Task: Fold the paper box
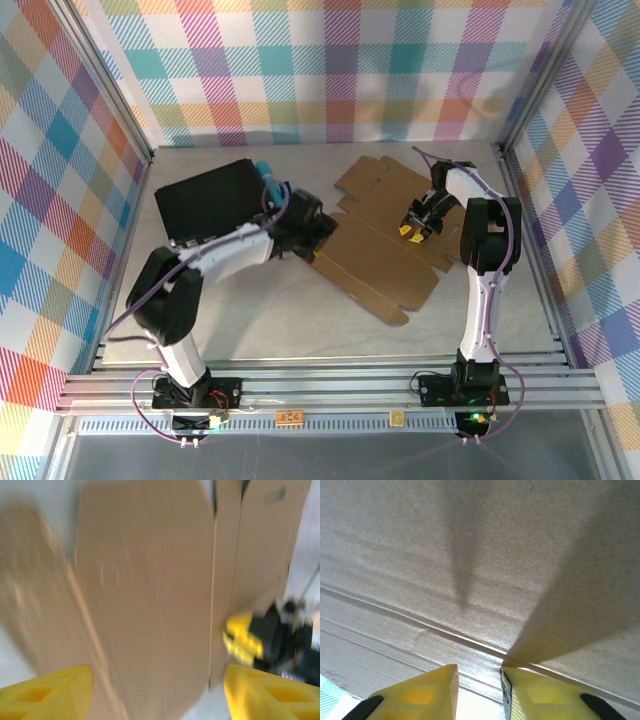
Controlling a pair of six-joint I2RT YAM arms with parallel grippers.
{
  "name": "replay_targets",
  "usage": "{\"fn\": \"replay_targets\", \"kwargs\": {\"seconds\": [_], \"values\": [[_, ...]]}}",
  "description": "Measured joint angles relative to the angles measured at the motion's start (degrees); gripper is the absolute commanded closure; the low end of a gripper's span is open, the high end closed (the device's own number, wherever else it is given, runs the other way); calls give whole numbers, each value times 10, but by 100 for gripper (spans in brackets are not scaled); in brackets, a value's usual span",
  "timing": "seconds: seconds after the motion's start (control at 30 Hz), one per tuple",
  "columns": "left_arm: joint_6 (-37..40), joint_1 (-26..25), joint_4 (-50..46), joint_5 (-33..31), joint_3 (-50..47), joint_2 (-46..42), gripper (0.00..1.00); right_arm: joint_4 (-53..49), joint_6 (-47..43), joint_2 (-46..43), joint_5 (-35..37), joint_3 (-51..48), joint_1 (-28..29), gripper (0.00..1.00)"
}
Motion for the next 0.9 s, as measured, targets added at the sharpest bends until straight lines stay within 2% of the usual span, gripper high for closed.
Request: {"fn": "replay_targets", "kwargs": {"seconds": [0.13, 0.2, 0.4, 0.67, 0.9], "values": [[-58, -88, 45, 6, -79, -17, 28, 0, 4, 0, -1, 0, 0, 69], [-81, -101, 57, 5, -102, -13, 28, 0, 4, 0, -1, 0, 0, 69], [-126, -109, 115, -11, -135, -6, 28, -5, 4, 4, -2, 7, 0, 69], [-127, -113, 208, -51, -138, 25, 30, -6, 3, 5, -4, 8, 0, 69], [-127, -118, 223, -61, -141, 29, 31, -6, 3, 6, -9, 9, 0, 69]]}}
